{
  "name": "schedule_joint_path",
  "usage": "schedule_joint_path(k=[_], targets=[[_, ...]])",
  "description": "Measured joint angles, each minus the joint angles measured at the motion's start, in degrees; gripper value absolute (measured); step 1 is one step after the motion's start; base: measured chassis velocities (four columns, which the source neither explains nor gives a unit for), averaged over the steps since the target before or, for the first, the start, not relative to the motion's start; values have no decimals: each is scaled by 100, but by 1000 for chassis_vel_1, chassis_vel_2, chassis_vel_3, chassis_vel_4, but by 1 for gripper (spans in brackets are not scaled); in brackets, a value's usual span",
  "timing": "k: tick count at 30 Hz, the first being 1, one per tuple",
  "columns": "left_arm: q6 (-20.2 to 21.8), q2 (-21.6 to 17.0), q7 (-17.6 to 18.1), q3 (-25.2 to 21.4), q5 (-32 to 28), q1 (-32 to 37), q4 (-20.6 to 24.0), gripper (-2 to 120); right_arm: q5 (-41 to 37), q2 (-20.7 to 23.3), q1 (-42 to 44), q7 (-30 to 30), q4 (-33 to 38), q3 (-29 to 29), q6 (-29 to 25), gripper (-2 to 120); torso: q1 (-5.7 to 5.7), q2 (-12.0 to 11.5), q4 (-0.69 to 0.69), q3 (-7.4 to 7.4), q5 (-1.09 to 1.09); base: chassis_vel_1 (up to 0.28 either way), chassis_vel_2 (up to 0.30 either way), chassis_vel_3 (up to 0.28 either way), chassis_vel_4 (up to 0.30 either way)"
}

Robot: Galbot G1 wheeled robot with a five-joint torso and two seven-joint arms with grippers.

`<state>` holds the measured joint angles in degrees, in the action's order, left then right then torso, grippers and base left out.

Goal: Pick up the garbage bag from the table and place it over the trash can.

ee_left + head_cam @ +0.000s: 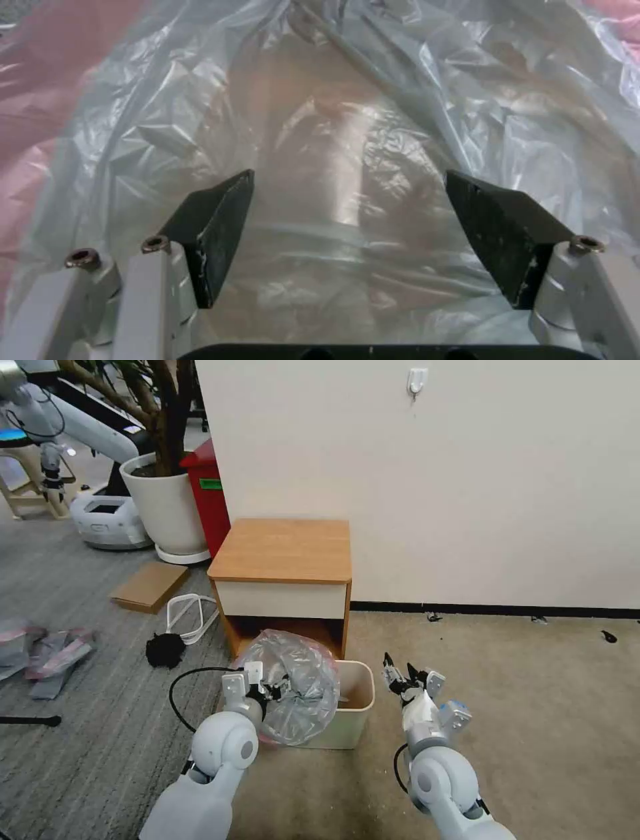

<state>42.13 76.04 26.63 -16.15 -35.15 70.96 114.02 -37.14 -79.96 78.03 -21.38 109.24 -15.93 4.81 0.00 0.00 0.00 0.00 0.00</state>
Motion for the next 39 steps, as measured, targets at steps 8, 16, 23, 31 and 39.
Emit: schedule_joint_path(k=[8,16,23,31,39], targets=[[0,-65,83,5,-29,5,-5,74,2,-19,1,-1,-17,-4,-10,59,0,0,0,0,0,0,0,0,0],[0,-46,321,208,-132,-148,-194,72,20,-51,-2,-5,-43,-18,-32,52,0,0,0,0,0,0,0,0,0],[0,-29,473,361,-254,-260,-361,72,24,-64,4,-7,-52,-55,-48,50,0,0,0,0,0,0,0,0,0],[0,-31,709,490,-517,-402,-472,72,26,-62,2,-7,-100,-112,-65,48,0,0,-1,0,0,0,0,0,0],[0,-102,769,493,-623,-412,-406,66,28,-83,-34,-6,-130,-115,-74,45,0,0,0,0,0,0,0,0,0]])
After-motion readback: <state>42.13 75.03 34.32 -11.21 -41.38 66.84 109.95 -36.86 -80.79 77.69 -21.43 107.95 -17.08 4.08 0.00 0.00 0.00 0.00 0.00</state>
